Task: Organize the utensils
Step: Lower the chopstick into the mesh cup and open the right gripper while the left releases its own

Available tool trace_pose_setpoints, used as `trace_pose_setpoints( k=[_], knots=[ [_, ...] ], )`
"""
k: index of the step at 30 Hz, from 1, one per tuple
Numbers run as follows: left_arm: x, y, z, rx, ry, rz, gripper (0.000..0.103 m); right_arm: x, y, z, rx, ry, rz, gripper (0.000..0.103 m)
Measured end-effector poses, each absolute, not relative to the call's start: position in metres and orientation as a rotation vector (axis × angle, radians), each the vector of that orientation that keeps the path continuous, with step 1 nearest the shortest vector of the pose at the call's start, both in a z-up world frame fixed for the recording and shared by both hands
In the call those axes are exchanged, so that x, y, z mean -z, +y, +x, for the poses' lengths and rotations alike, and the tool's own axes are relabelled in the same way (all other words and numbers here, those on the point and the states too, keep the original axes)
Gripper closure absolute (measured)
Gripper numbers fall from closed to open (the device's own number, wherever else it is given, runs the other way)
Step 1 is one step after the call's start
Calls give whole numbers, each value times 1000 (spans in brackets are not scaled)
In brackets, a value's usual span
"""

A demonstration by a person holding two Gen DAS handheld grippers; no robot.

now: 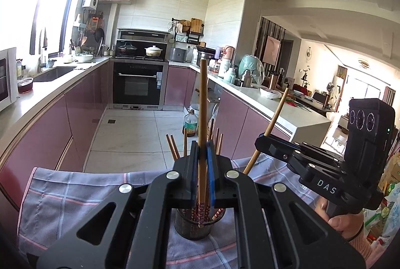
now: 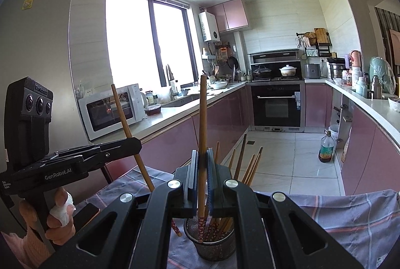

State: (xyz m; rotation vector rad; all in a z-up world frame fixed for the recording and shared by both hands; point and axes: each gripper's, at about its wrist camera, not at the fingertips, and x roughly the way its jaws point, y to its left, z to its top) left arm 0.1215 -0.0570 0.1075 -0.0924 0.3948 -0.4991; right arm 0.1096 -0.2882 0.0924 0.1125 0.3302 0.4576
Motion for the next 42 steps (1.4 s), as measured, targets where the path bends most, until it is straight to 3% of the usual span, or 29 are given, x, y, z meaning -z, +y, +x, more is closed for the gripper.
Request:
trace_pose_setpoints(
  k=[42],
  knots=[
    [-94, -68, 145, 478, 464, -83, 95, -72, -283, 139, -418, 393, 117, 98]
  ],
)
